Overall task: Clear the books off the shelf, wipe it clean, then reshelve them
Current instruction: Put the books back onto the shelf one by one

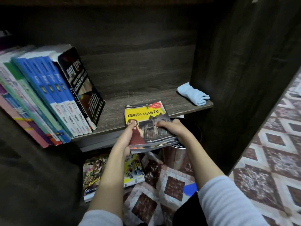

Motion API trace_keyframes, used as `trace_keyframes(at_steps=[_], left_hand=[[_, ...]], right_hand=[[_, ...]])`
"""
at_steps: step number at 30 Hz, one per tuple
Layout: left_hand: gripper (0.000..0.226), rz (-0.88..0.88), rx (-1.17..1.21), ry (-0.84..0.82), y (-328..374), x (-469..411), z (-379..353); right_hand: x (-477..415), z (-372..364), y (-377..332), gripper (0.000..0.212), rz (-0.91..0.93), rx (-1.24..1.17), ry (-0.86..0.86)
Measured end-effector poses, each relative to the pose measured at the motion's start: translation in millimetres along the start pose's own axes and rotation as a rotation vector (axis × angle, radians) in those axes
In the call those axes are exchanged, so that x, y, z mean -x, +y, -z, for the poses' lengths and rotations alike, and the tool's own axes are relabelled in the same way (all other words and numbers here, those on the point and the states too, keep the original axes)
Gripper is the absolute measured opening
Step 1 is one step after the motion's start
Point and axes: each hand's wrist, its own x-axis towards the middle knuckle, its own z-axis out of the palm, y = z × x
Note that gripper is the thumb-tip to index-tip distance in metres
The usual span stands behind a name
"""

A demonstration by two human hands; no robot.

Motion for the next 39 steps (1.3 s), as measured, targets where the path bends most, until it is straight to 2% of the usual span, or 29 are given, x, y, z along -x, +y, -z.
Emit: trace_keyframes(at_steps=[3, 5, 8, 10, 12, 14, 15, 17, 20, 23, 27, 31, 36, 37, 39], left_hand=[[0.039, 0.021, 0.025, 0.013, -1.4, -6.0, -0.2], [0.035, 0.018, 0.032, 0.010, 1.2, -10.8, 2.0], [0.035, 0.010, 0.050, 0.039, 2.9, -15.1, 6.2], [0.034, 0.008, 0.063, 0.038, 4.8, -16.5, 6.9], [0.033, 0.011, 0.072, 0.022, 6.4, -18.8, 7.9], [0.033, 0.012, 0.078, -0.011, 6.4, -20.9, 8.8], [0.034, 0.011, 0.082, -0.025, 6.8, -21.9, 9.1], [0.034, 0.018, 0.086, -0.035, 6.4, -22.9, 7.8], [0.034, 0.031, 0.092, -0.034, 8.4, -20.4, 3.7], [0.035, 0.024, 0.093, -0.021, 11.4, -16.0, -0.7], [0.035, -0.017, 0.064, 0.030, 14.3, -14.2, -3.0], [0.043, -0.126, -0.021, 0.120, 29.9, -7.3, -10.1], [0.038, -0.268, -0.076, 0.143, 64.7, 10.4, -13.2], [0.041, -0.301, -0.103, 0.137, 75.1, 14.3, -12.1], [0.066, -0.332, -0.180, 0.149, 96.1, 25.7, -12.3]], right_hand=[[-8.6, 1.1, -3.5, 0.032, -0.014, -0.001, -0.041], [-13.9, -0.6, -6.7, 0.047, -0.005, 0.094, -0.031], [-18.5, -5.3, -6.4, 0.083, 0.123, 0.569, 0.152], [-7.4, -8.7, -8.9, 0.090, 0.412, 0.807, 0.235], [6.9, -12.3, -10.5, 0.096, 0.644, 0.836, 0.013], [21.0, -16.5, -7.2, 0.103, 0.652, 0.838, -0.269], [23.3, -18.3, -2.7, 0.106, 0.655, 0.931, -0.308], [21.9, -20.9, 9.4, 0.109, 0.707, 1.158, -0.203], [17.5, -31.1, 28.0, 0.102, 0.806, 1.314, 0.103], [8.0, -37.5, 37.9, 0.084, 0.876, 1.279, 0.329], [4.3, -37.7, 40.6, 0.056, 0.973, 1.234, 0.382], [6.5, -34.3, 32.5, 0.057, 1.036, 1.068, 0.393], [9.9, -37.5, 11.3, 0.062, 1.120, 0.829, 0.406], [12.2, -39.7, 4.3, 0.063, 1.133, 0.780, 0.429], [16.6, -44.7, -8.8, 0.062, 1.157, 0.681, 0.513]])
